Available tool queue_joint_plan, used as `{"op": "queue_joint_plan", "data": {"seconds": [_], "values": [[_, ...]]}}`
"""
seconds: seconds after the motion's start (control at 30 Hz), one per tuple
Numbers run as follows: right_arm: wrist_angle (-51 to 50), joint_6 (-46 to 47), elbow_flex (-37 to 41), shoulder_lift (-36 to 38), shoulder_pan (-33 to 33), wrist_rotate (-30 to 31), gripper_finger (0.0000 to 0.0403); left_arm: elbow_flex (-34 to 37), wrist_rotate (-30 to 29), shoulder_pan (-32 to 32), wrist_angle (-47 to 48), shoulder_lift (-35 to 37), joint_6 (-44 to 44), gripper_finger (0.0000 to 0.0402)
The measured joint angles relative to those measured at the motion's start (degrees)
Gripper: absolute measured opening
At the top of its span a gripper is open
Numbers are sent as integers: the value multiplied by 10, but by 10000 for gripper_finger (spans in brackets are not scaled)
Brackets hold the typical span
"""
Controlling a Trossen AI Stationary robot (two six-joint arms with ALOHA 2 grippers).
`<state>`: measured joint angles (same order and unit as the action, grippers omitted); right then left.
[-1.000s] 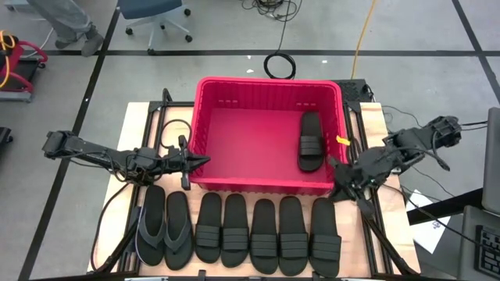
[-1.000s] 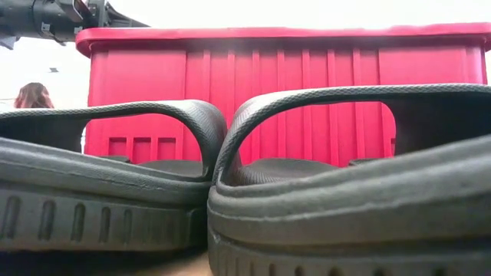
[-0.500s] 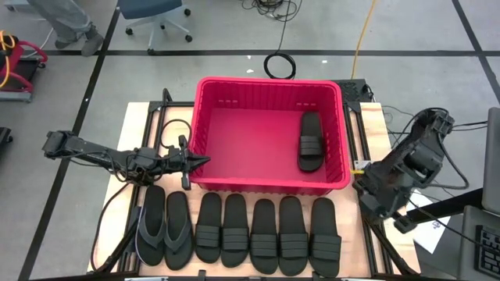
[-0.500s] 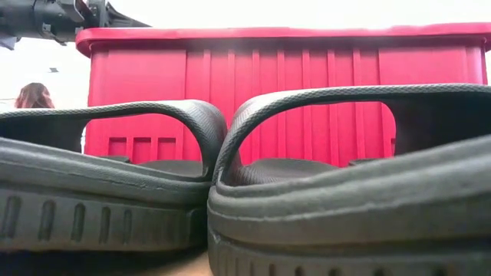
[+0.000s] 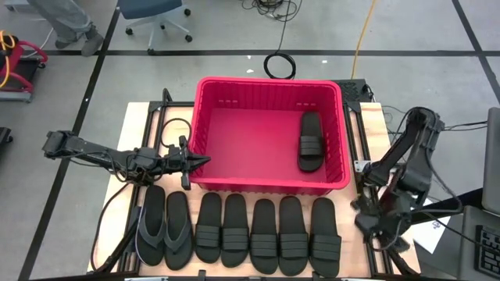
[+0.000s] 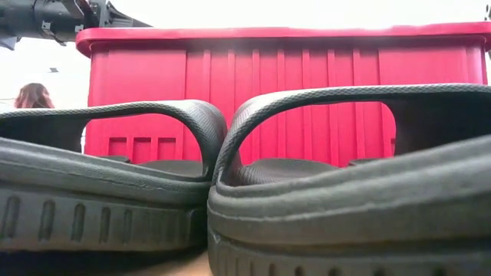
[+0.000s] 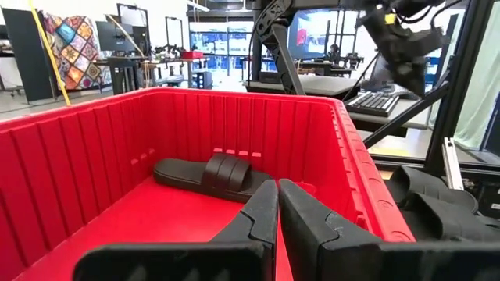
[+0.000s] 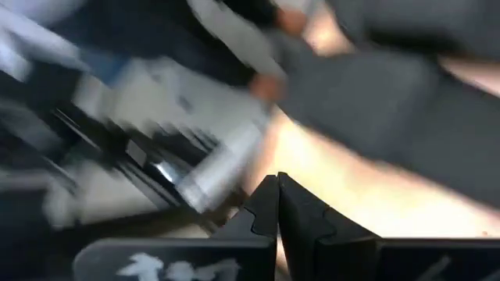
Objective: Pick and place slides into bin
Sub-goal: Put the black slide into the red bin
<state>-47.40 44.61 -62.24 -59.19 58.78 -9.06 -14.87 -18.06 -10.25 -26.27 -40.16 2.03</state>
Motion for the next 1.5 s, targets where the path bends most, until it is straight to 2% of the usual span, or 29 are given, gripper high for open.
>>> {"op": "queue_joint_plan", "data": {"seconds": [0.1, 0.17, 0.23, 0.4, 0.57, 0.73, 1.13, 1.27, 1.37, 1.5], "values": [[169, 46, 57, -11, -2, 8, 0, 0, 0, 0, 0, 0, 8, 21], [228, 97, 88, -20, -4, 35, 0, 0, 0, 0, 0, 0, 15, 21], [257, 152, 116, -29, -8, 59, 0, 0, 0, 0, 0, 0, 16, 21], [264, 275, 179, -34, -16, 76, 0, -1, 2, 0, 5, 0, 4, 21], [277, 348, 221, -32, -26, 75, 2, -1, 2, 0, 10, 0, 0, 21], [274, 359, 225, -31, -28, 77, 45, -1, 2, 0, 11, 0, 0, 21], [172, 331, 227, -31, -28, 127, 215, -1, 2, 0, 11, 0, 12, 21], [253, 328, 266, -31, -31, 133, 238, -1, 2, 0, 12, 0, 17, 21], [358, 347, 316, -31, -31, 121, 236, -1, 2, 0, 12, 0, 18, 21], [427, 370, 366, -31, -31, 122, 229, -1, 2, 0, 12, 0, 20, 21]]}}
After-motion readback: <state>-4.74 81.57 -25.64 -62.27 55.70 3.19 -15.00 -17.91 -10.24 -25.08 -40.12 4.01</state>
